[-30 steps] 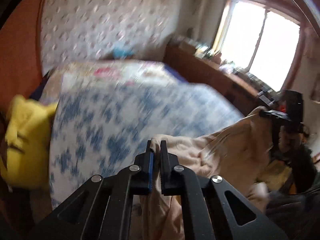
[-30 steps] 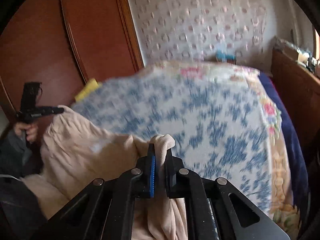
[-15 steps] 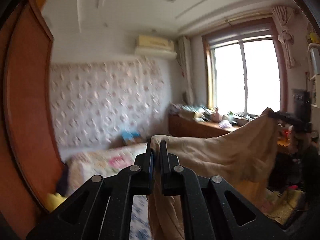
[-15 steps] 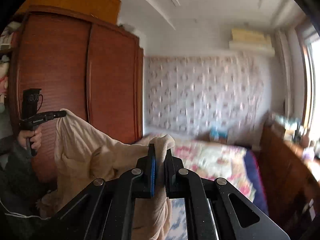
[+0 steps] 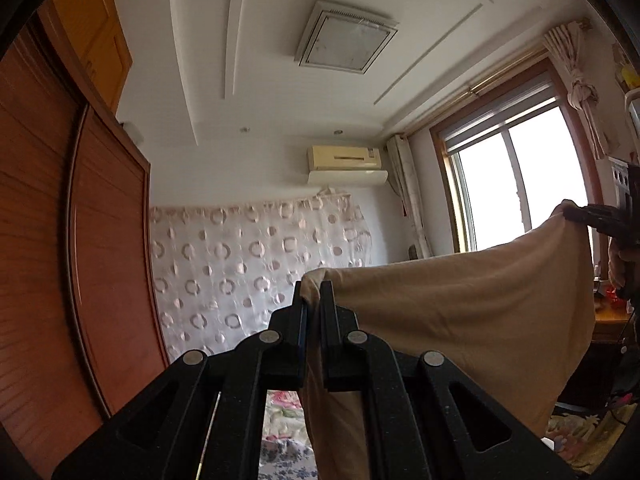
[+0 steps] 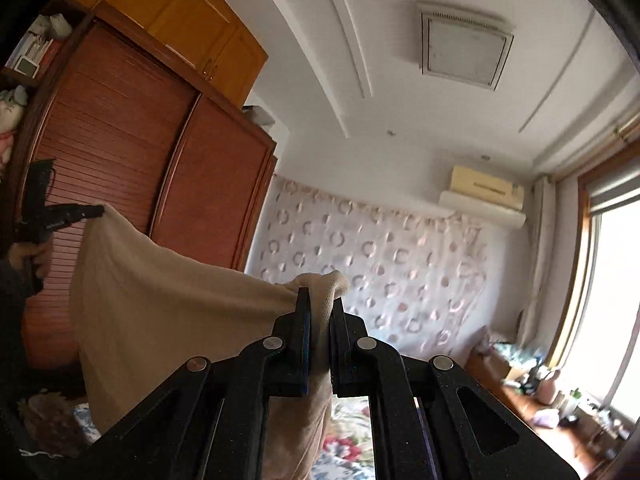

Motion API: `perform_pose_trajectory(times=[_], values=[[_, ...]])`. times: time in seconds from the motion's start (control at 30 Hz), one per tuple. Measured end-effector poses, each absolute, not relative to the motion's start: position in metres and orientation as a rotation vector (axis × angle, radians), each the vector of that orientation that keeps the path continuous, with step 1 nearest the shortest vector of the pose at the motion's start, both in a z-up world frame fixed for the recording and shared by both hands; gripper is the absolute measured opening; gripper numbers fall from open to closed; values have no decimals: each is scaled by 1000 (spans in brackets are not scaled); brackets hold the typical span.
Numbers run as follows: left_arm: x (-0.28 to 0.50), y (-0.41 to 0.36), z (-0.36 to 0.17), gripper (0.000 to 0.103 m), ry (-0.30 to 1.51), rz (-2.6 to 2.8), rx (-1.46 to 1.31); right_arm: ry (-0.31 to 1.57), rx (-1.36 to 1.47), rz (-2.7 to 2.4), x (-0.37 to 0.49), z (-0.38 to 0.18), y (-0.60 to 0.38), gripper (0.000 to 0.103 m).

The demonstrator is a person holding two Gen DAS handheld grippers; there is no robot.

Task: Fold small clothes
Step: 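Raise the shirt high with both tools, holding it stretched between them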

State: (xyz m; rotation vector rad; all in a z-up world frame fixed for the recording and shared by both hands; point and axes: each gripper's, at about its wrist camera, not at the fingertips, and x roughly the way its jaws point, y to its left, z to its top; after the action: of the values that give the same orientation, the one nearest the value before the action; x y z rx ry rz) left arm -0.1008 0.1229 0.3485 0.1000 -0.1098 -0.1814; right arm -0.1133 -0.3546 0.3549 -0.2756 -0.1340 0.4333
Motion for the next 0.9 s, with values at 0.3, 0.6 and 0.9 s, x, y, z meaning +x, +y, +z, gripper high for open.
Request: perform_pose_trajectory(times=[0.3,0.6,0.9], values=[[-88,122,342,5,-103,-161,112,-117,-318,418,-114,324,-316,7],[-25,117,323,5,3,-140,122,2,-342,392,-71,317,-305,7],[152,115,210,5,262,-84,125,236,-359,389,78,228,-278,7]])
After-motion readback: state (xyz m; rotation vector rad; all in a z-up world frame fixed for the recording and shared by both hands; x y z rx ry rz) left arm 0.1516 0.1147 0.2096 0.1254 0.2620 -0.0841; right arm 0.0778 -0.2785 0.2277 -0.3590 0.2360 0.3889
